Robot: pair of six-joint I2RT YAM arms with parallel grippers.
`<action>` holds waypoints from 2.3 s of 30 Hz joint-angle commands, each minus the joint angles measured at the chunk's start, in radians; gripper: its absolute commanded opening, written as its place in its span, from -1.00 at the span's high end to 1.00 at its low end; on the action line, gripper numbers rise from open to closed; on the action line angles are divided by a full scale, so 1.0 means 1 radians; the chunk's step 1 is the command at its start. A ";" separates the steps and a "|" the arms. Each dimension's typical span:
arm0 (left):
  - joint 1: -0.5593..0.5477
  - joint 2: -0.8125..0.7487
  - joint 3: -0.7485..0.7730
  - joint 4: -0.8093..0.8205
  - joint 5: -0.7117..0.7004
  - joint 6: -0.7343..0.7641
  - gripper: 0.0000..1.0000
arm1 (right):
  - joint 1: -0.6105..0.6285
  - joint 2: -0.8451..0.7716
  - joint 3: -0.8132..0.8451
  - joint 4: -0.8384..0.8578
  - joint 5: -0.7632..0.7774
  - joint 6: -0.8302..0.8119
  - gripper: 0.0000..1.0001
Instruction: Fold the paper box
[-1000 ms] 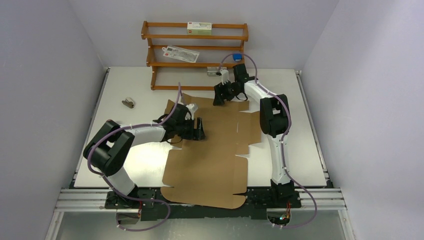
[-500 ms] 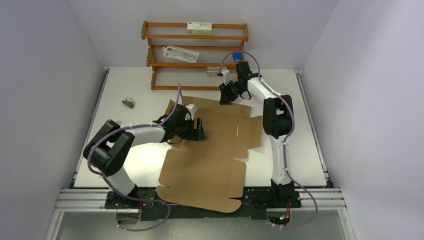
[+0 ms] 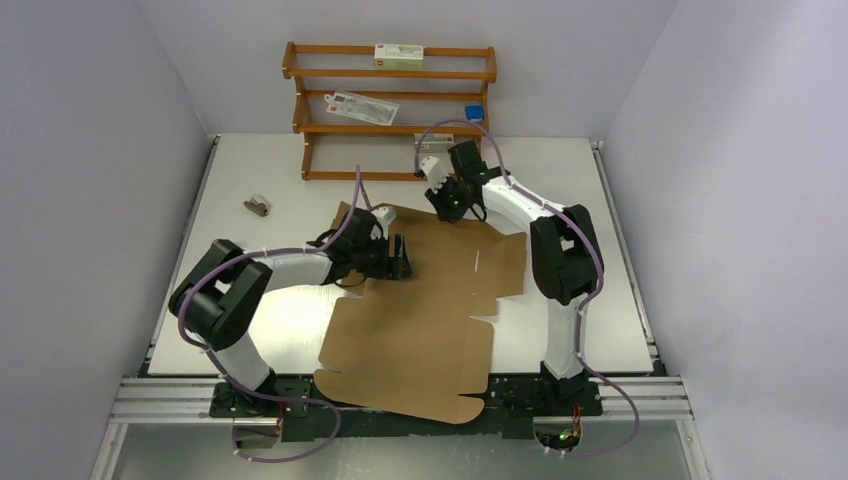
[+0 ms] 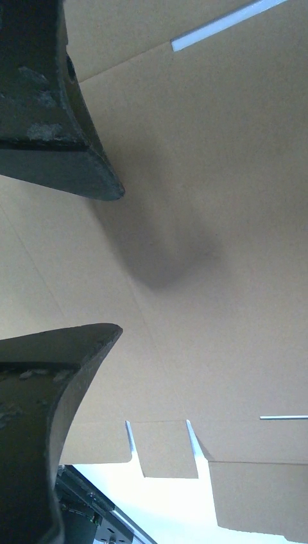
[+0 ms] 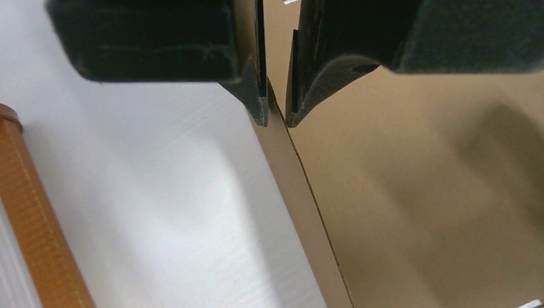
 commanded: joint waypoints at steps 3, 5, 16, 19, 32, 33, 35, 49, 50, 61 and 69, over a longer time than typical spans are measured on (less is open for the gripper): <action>-0.002 0.015 -0.021 0.012 0.006 0.000 -0.52 | 0.043 -0.003 -0.045 0.101 0.102 0.001 0.47; -0.002 -0.002 -0.026 0.009 -0.005 0.004 -0.53 | 0.049 0.005 -0.034 0.108 0.116 -0.011 0.38; 0.007 -0.079 0.005 -0.042 0.001 0.014 -0.54 | 0.080 0.022 0.035 0.050 0.197 -0.061 0.71; 0.031 -0.110 0.044 -0.075 -0.007 0.030 -0.55 | 0.082 -0.034 0.013 0.075 0.200 -0.085 0.72; 0.292 -0.236 0.126 -0.052 -0.055 0.032 -0.60 | 0.134 -0.187 0.000 0.030 0.394 -0.168 0.93; 0.319 -0.239 0.127 -0.048 -0.053 0.037 -0.60 | 0.145 -0.200 -0.010 0.034 0.418 -0.178 0.94; 0.366 -0.245 0.126 -0.042 -0.052 0.048 -0.61 | 0.169 -0.226 -0.036 0.048 0.452 -0.208 0.98; 0.619 -0.260 0.025 0.137 0.109 0.122 -0.66 | 0.341 -0.291 -0.038 0.114 0.764 -0.433 1.00; 0.620 -0.256 0.013 0.164 0.123 0.124 -0.65 | 0.350 -0.294 -0.038 0.126 0.785 -0.455 1.00; 0.646 -0.160 -0.040 0.371 0.224 0.229 -0.60 | 0.436 -0.332 -0.134 0.215 0.904 -0.556 1.00; 0.654 -0.039 0.046 0.438 0.342 0.299 -0.54 | 0.451 -0.365 -0.211 0.227 0.911 -0.539 1.00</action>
